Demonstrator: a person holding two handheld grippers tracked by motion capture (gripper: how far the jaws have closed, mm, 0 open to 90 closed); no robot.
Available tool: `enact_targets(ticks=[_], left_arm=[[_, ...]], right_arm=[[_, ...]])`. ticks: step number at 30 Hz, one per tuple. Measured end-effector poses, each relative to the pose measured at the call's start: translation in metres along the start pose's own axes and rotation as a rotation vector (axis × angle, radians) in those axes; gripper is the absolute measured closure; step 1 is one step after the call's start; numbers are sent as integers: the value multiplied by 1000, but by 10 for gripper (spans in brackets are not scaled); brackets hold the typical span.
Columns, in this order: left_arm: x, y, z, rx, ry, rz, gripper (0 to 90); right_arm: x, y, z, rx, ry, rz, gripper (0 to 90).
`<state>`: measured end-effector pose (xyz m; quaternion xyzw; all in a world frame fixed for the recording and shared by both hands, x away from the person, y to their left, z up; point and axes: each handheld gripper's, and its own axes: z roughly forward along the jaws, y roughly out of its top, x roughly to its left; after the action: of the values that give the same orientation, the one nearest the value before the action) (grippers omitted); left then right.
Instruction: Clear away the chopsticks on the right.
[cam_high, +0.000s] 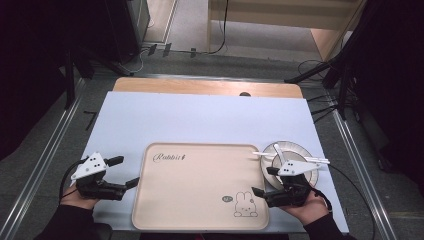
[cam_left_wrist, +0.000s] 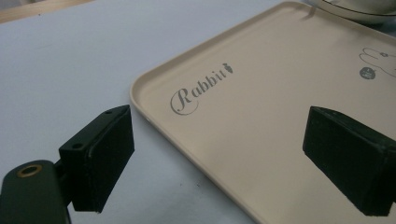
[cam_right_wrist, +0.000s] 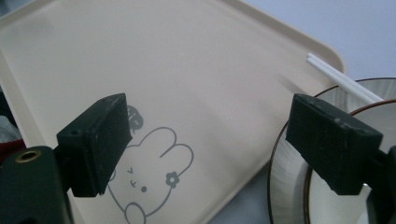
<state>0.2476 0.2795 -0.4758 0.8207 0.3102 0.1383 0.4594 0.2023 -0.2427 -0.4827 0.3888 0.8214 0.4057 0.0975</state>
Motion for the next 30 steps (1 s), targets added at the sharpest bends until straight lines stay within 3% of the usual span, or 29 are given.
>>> enact_targets(ticks=[10,15,18,30], left_arm=[[0,0,-1,0,3,4,91],[-1,1,-2,0,-6,-18,91],[-1,1,-2,-3,-6,-16,91],[-2,1,-2,-7,-1,-6,91]], right_arm=[[4,5,-7,-25,3,-2,169],[6,5,-7,-17,-3,2,181],[5,6,-10,-21,-27,-4,205],[-2,8,-19,-21,-35,20,221]])
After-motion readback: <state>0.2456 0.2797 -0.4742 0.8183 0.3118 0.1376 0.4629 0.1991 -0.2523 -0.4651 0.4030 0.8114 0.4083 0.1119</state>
